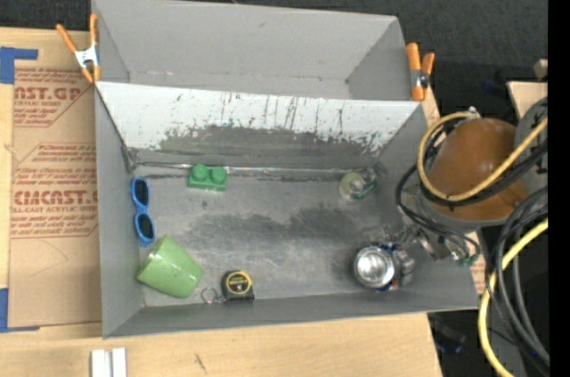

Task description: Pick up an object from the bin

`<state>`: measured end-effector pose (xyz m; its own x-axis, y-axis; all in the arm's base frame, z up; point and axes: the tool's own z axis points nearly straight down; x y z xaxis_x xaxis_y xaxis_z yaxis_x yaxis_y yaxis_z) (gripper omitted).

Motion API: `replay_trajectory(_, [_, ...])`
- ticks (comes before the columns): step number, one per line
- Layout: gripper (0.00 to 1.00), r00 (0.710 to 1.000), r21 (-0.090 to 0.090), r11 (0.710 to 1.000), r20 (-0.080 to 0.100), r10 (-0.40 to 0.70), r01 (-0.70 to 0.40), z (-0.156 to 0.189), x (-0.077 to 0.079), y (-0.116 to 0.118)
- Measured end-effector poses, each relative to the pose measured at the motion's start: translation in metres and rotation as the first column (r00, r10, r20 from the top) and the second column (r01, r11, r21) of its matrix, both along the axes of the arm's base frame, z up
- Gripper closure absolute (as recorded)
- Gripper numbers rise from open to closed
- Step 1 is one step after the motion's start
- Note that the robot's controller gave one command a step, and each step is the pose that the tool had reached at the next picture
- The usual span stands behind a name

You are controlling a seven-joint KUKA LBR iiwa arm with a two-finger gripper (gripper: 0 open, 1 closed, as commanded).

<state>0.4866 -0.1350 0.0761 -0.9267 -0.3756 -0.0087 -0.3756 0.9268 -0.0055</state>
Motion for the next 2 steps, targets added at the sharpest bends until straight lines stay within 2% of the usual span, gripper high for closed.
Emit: replay_trajectory(2, [1.0, 1.0, 0.002, 1.0, -0.008, 0.0, 0.0, 0.038, 0.002, 0.002])
